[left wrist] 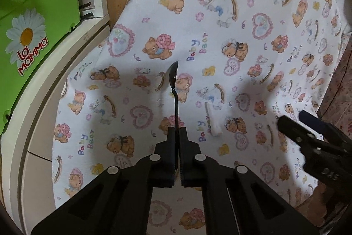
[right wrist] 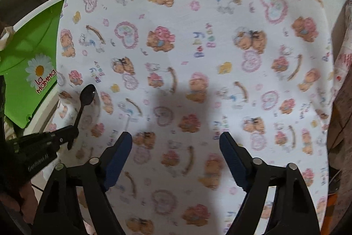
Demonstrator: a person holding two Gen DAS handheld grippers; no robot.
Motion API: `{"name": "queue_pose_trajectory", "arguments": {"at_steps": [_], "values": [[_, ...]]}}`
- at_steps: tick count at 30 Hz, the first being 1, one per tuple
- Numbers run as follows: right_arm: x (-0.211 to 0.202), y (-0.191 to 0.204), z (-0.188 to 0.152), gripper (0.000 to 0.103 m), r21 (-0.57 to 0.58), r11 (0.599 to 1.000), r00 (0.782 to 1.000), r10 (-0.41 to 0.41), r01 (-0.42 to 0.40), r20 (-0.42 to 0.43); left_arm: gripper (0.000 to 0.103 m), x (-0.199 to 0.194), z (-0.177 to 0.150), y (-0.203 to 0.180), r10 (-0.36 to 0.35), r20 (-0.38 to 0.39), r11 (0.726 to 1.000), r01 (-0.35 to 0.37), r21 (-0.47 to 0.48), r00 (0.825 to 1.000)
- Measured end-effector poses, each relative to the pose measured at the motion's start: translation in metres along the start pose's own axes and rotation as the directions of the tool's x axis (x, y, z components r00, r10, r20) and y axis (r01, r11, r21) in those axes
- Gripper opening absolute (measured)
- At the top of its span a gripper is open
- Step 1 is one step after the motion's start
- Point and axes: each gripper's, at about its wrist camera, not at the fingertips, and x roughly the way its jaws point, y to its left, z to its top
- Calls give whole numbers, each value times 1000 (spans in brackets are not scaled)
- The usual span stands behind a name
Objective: Collect trash
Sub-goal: 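Grasp the small white stick beside the spoon with the right tool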
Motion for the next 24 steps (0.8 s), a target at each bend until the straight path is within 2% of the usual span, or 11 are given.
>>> {"name": "queue_pose_trajectory", "arguments": {"at_steps": [5,8,13,18,19,22,23,24], "values": [[18,19,-1,70,-7,999,998,45,-45,-48,3,-1,6,21,-50,-14,997,50,-53,999],[28,35,-3,69,-17,997,995,72,-73,-68,3,-5,5,25,-43,-13,997,42,-57,999],[43,66,-5,62,-113,992,996,42,-51,-80,3,-3,4,30,-42,-27,996,40,-78,999],[66,70,-14,47,-101,995,992,12,-25,-124,3,2,2,27,-3,-33,999,1,-49,999],[64,71,-14,43,-113,993,996,11,-22,-91,3,4,0,26,1,-39,999,-3,-47,999],[70,84,-15,33,-211,977,995,8,-29,-98,3,5,-7,28,2,-61,998,-6,-62,998],[70,89,-17,28,-262,965,996,-10,-13,-86,3,4,-9,29,2,-62,998,-6,-64,998],[70,93,-20,18,-304,953,997,-12,-10,-71,3,3,-11,30,2,-63,998,-6,-65,998]]}}
